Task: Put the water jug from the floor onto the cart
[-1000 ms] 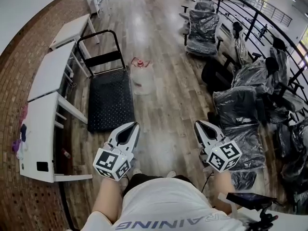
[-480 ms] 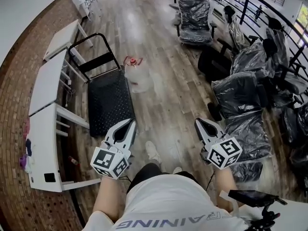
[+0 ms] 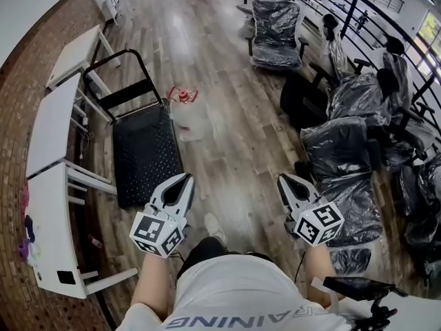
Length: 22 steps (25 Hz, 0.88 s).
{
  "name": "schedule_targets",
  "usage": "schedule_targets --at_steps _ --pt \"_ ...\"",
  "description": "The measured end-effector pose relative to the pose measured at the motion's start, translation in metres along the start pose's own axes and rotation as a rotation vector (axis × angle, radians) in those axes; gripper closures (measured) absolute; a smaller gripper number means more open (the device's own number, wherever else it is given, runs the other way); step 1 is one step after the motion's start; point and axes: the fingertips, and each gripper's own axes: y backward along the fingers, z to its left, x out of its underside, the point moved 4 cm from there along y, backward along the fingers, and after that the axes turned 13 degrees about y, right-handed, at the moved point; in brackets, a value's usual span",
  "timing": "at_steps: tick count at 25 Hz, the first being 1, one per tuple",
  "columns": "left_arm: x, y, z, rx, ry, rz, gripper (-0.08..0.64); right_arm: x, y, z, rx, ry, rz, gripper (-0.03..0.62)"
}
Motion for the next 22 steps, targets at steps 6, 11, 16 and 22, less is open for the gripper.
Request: schedule_targets --at_steps 6,11,16,22 --pt "-0.02 -0.024 0.066 -0.043 0.019 0.016 0.545 -0.029 -0.085 -0.003 -0.047 0.032 0.028 0.586" --pt "-0.037 -0.03 0.128 -0.079 0.039 0.007 0.545 -0.045 -0.15 0.005 -0.076 0.051 0.037 0.586" --pt "-0.046 -0.036 0.178 -0.116 0.061 0.022 0.545 -0.048 -0.2 0.018 -0.108 0.055 0.059 0.586" --pt "-0.048 -0.058 0.206 -0.143 0.092 0.043 0.545 -0.045 -0.243 0.007 -0.142 0.045 0.085 0.587"
